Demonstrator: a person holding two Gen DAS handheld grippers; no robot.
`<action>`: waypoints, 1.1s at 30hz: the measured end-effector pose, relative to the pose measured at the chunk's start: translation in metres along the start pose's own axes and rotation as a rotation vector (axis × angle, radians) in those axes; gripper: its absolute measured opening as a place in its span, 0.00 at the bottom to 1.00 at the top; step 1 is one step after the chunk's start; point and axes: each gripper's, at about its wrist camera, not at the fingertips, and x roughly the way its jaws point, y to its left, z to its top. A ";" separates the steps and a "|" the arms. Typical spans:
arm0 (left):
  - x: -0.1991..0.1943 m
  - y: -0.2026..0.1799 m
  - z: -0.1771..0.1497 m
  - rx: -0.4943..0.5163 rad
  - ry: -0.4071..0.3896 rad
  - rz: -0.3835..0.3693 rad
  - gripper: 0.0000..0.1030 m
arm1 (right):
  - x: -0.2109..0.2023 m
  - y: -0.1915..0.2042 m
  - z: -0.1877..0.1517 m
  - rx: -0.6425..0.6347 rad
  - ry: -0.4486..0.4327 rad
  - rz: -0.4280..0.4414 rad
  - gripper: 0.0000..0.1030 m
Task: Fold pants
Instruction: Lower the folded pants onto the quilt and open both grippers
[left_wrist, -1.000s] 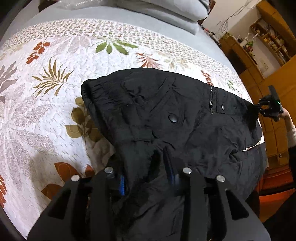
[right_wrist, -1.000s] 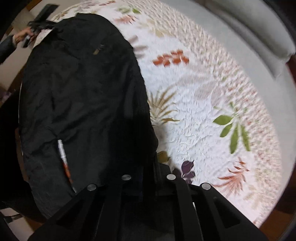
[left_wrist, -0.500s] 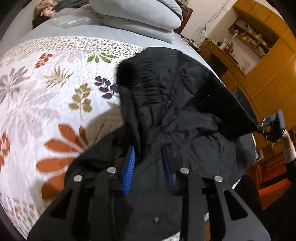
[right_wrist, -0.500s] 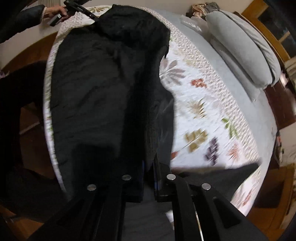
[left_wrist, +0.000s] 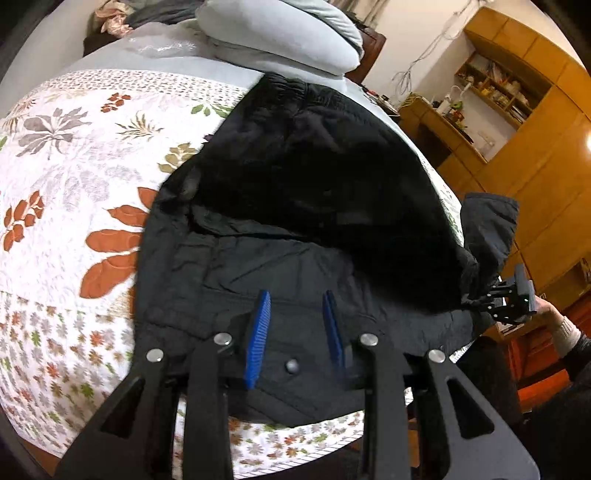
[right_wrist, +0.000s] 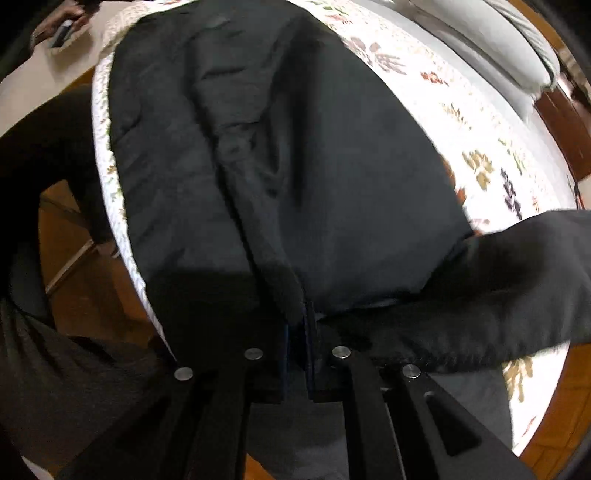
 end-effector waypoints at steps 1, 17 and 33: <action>0.001 -0.005 -0.003 -0.002 -0.005 -0.016 0.28 | 0.000 -0.002 0.000 0.018 -0.004 0.006 0.07; -0.013 -0.065 -0.032 -0.014 -0.097 0.152 0.95 | -0.100 -0.037 -0.005 0.484 -0.338 0.106 0.79; 0.027 -0.118 -0.041 -0.041 -0.165 0.405 0.98 | -0.077 -0.221 -0.161 1.335 -0.543 0.109 0.87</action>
